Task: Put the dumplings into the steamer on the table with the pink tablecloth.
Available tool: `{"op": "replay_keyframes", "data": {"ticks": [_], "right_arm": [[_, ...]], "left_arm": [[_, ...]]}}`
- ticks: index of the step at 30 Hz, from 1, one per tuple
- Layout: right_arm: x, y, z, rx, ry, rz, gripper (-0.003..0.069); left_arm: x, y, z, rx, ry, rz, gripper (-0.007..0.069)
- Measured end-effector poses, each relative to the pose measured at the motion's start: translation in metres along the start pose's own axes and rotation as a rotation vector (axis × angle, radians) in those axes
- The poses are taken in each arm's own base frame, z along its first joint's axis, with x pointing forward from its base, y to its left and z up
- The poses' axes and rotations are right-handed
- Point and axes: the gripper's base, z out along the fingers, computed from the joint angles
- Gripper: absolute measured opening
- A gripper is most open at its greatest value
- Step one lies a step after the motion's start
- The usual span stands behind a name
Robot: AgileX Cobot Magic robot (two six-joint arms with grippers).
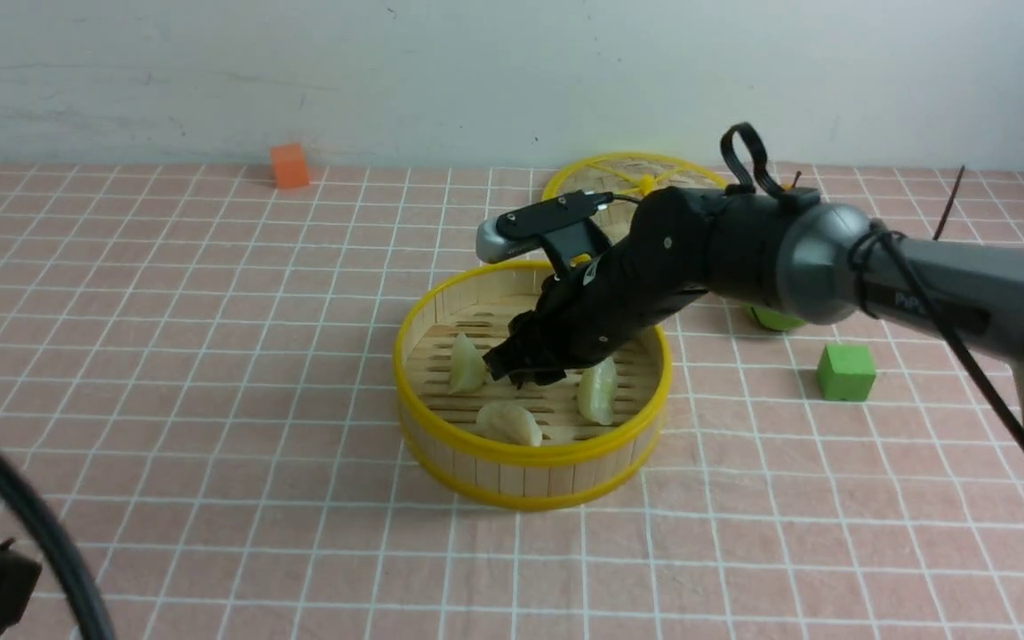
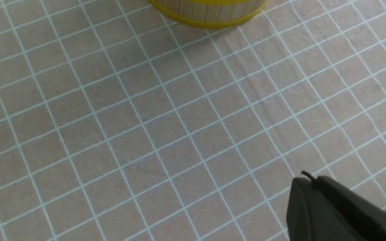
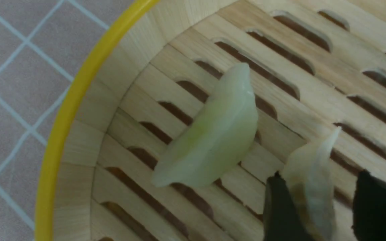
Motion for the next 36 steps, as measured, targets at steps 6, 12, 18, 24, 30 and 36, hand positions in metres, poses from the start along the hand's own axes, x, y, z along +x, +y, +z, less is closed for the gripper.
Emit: {"op": "replay_keyframes", "data": {"ticks": [6, 12, 18, 24, 30, 36], "right_arm": [[-0.011, 0.010, -0.038, -0.026, 0.027, -0.028, 0.0440], [-0.037, 0.033, -0.148, -0.049, -0.078, -0.093, 0.0244], [-0.014, 0.049, -0.242, -0.050, -0.188, -0.120, -0.0013], [0.048, 0.054, -0.297, -0.027, -0.325, -0.113, -0.0019], [0.113, 0.056, -0.338, -0.015, -0.484, -0.098, -0.0017], [0.154, 0.057, -0.359, -0.011, -0.591, -0.098, -0.0015]], "left_arm": [[0.049, 0.007, 0.009, 0.025, -0.183, -0.010, 0.0013], [0.086, 0.011, 0.018, 0.082, -0.463, -0.086, 0.0017], [0.098, 0.013, 0.029, 0.102, -0.547, -0.101, 0.0020], [0.103, 0.014, 0.038, 0.097, -0.517, -0.103, 0.0025], [0.105, 0.014, 0.039, 0.094, -0.501, -0.103, 0.0031], [0.106, 0.014, 0.039, 0.091, -0.486, -0.103, 0.0038]]}}
